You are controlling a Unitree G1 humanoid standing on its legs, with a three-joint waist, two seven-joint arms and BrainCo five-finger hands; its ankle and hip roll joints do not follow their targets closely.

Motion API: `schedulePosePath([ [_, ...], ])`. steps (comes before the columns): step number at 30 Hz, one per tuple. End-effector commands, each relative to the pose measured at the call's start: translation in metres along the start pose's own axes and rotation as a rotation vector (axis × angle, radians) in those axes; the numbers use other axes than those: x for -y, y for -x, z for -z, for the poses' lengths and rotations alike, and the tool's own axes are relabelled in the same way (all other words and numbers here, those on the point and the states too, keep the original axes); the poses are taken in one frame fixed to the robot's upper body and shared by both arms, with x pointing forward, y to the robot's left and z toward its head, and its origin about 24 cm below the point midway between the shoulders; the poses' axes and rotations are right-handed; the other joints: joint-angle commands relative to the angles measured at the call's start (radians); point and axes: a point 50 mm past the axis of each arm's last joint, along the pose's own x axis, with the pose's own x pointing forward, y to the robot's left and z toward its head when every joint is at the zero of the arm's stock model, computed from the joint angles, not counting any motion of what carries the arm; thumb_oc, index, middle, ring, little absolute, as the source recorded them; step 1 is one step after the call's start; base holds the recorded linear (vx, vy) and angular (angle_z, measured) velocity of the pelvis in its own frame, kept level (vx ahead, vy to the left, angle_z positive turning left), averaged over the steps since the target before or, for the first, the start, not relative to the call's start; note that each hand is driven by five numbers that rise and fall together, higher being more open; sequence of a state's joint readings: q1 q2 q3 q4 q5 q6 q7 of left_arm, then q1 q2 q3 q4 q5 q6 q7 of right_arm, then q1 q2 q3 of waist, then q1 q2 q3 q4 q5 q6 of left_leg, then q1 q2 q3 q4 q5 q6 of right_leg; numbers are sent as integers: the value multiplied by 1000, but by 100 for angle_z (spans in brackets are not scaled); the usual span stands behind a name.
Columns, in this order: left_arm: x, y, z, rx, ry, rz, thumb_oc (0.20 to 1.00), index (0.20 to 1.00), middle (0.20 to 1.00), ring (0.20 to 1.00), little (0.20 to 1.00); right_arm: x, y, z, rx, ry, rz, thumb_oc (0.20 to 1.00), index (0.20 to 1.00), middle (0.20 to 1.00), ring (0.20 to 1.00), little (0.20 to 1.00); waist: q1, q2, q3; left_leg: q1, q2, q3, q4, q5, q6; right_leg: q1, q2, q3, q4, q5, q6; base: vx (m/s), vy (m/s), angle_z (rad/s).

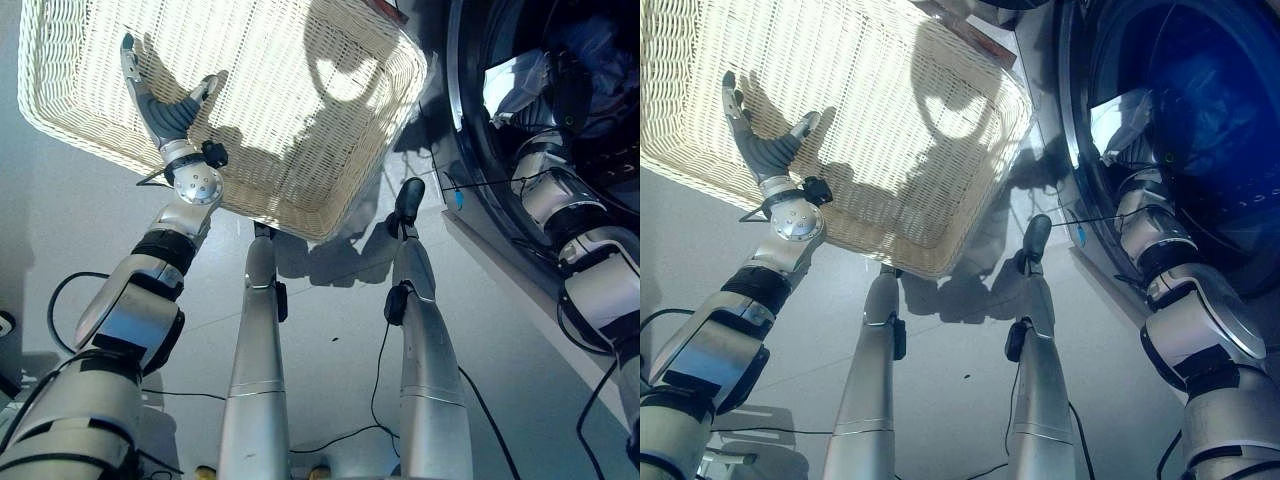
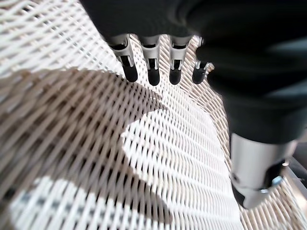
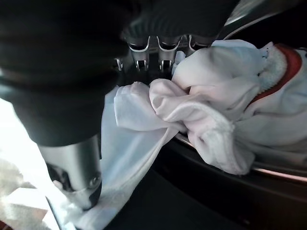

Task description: Put the clothes into the washing machine.

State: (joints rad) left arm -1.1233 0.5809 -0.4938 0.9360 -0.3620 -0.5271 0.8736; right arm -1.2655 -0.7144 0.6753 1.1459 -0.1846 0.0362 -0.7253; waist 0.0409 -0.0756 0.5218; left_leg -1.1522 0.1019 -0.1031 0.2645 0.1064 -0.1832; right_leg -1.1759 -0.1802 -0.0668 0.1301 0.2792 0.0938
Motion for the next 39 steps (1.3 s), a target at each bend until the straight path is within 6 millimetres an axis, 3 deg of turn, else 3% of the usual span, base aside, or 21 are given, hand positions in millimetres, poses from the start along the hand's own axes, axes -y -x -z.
schedulePosePath([
  [1, 8, 1, -9, 33, 64, -31, 1000, 1000, 1000, 1000, 1000, -8, 5, 3, 22, 51, -52, 915, 915, 915, 915, 915, -33, 84, -2, 49, -22, 0, -54, -18, 54, 7, 11, -31, 137, -113, 81, 0, 0, 0],
  [2, 9, 1, -9, 33, 67, -29, 1000, 1000, 1000, 1000, 1000, -8, 5, 4, 1, 52, -52, 200, 200, 200, 200, 200, -32, 86, -2, 50, -23, 3, -57, -18, 53, 7, 11, -30, 132, -111, 81, 0, 0, 0],
  [7, 13, 5, -8, 32, 72, -28, 1000, 1000, 1000, 1000, 1000, -8, 6, 10, -84, 67, -20, 200, 200, 200, 200, 200, -28, 99, -2, 50, -25, 5, -68, -11, 54, 3, 9, -28, 125, -105, 81, 0, 0, 0],
  [12, 15, 7, -9, 24, 82, -26, 1000, 1000, 1000, 1000, 1000, 6, -6, 4, -113, 76, 54, 200, 200, 200, 200, 200, -20, 113, -2, 51, -27, 4, -70, -7, 50, 3, 5, -25, 125, -105, 80, 0, 7, 0],
  [23, 13, 6, -10, 22, 85, -29, 1000, 1000, 1000, 1000, 1000, 23, -16, 8, -155, 97, 138, 200, 200, 200, 200, 200, -17, 111, -2, 50, -23, -5, -69, -1, 47, 3, 3, -24, 128, -102, 82, 0, 0, 0],
  [27, -2, 5, -4, 43, 53, -35, 1000, 1000, 1000, 1000, 1000, 65, -22, 46, -458, -40, 452, 200, 200, 200, 200, 200, -16, 94, -2, 49, -16, -21, -64, -14, 45, 12, 11, -29, 119, -96, 87, -10, -47, 0],
  [28, -3, 6, -3, 44, 51, -35, 1000, 1000, 1000, 1000, 1000, 67, -22, 47, -467, -55, 471, 200, 200, 200, 200, 200, -16, 93, -2, 49, -16, -21, -64, -15, 44, 14, 12, -30, 117, -96, 87, -8, -92, 2],
  [29, -8, 7, -2, 55, 42, -37, 1000, 1000, 1000, 1000, 1000, 87, -24, 58, -601, -159, 627, 200, 200, 200, 200, 200, -14, 85, -2, 50, -14, -25, -68, -21, 44, 21, 15, -35, 108, -94, 91, -7, -58, 2],
  [33, -20, 10, 2, 56, 27, -46, 1000, 1000, 1000, 1000, 1000, 128, -28, 77, -784, -463, 908, 200, 200, 200, 200, 200, -17, 71, -2, 65, -4, -28, -81, -28, 44, 41, 22, -39, 92, -92, 96, -3, -18, 1],
  [35, -22, 8, 1, 56, 17, -43, 1000, 1000, 1000, 1000, 1000, 137, -29, 82, -799, -527, 958, 238, 238, 238, 238, 238, -21, 66, -2, 71, -2, -26, -82, -29, 45, 47, 22, -37, 91, -92, 97, 0, 0, 0],
  [36, -23, 3, -1, 57, 6, -45, 1000, 1000, 1000, 1000, 1000, 148, -31, 87, -805, -607, 990, 435, 435, 435, 435, 435, -28, 58, -2, 75, 0, -26, -83, -29, 45, 50, 24, -35, 91, -93, 97, 0, 0, 0],
  [37, -25, 2, -1, 56, 3, -47, 1000, 1000, 1000, 1000, 1000, 150, -31, 89, -804, -619, 987, 520, 520, 520, 520, 520, -31, 56, -2, 78, 1, -26, -84, -29, 45, 51, 24, -33, 92, -93, 97, -11, 31, 1],
  [38, -27, -1, -1, 53, -2, -51, 1000, 1000, 1000, 1000, 1000, 153, -32, 91, -801, -634, 975, 821, 821, 821, 821, 821, -35, 53, -2, 81, 1, -26, -83, -29, 45, 53, 24, -33, 93, -93, 97, -6, 31, 1],
  [39, -28, -5, -2, 50, -4, -54, 1000, 1000, 1000, 1000, 1000, 153, -32, 94, -801, -646, 957, 1000, 1000, 1000, 1000, 1000, -38, 52, -2, 84, -1, -28, -83, -29, 47, 54, 24, -31, 94, -93, 96, -10, 40, 2],
])
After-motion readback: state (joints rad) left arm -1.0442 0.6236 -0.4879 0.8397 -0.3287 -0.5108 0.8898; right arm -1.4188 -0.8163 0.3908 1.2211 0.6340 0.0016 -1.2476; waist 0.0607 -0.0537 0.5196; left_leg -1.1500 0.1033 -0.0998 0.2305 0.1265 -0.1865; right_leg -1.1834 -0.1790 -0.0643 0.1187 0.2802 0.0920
